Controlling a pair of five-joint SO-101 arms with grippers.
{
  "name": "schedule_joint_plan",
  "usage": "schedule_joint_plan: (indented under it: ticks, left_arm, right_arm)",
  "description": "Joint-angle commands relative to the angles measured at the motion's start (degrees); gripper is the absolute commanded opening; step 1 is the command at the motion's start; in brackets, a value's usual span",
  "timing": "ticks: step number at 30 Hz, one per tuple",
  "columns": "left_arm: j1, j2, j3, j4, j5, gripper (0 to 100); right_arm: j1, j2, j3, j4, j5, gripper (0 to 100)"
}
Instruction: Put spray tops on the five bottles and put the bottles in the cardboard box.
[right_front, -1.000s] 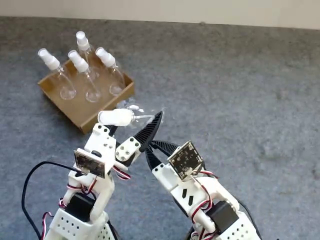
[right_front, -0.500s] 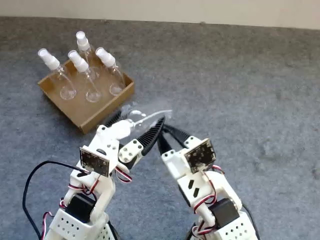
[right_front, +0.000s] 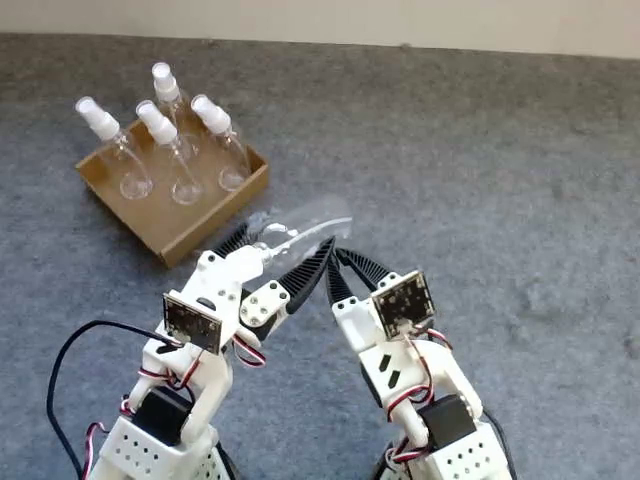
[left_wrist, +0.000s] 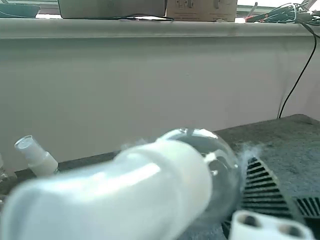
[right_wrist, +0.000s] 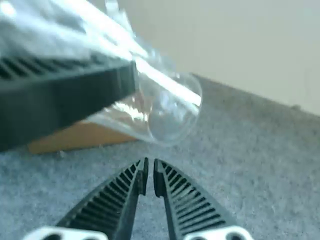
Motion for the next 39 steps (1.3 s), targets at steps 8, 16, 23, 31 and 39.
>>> schedule_joint_plan:
  ticks: [8, 16, 23, 31, 39]
  left_arm:
    - [-3.2, 0.2, -1.4, 2.2, 0.6, 18]
    - [-6.5, 0.3, -13.0, 20.7, 0.7, 18]
    - [-13.5, 0.4, -20.6, 28.5, -1.9, 18]
    - [-20.2, 7.4, -25.6, 32.7, -11.0, 8]
    - [-21.5, 23.7, -34.2, 32.9, -11.0, 10]
  right_arm:
    - [0.8, -0.7, 6.2, -1.5, 0.3, 1.9]
    - [0.9, -0.1, 6.2, -1.3, 0.3, 1.9]
    - [1.0, -0.5, 5.7, 8.1, 0.2, 1.9]
    - [1.2, -0.1, 5.7, 8.0, 0.2, 2.1]
    - [1.2, -0.1, 5.7, 8.0, 0.2, 2.1]
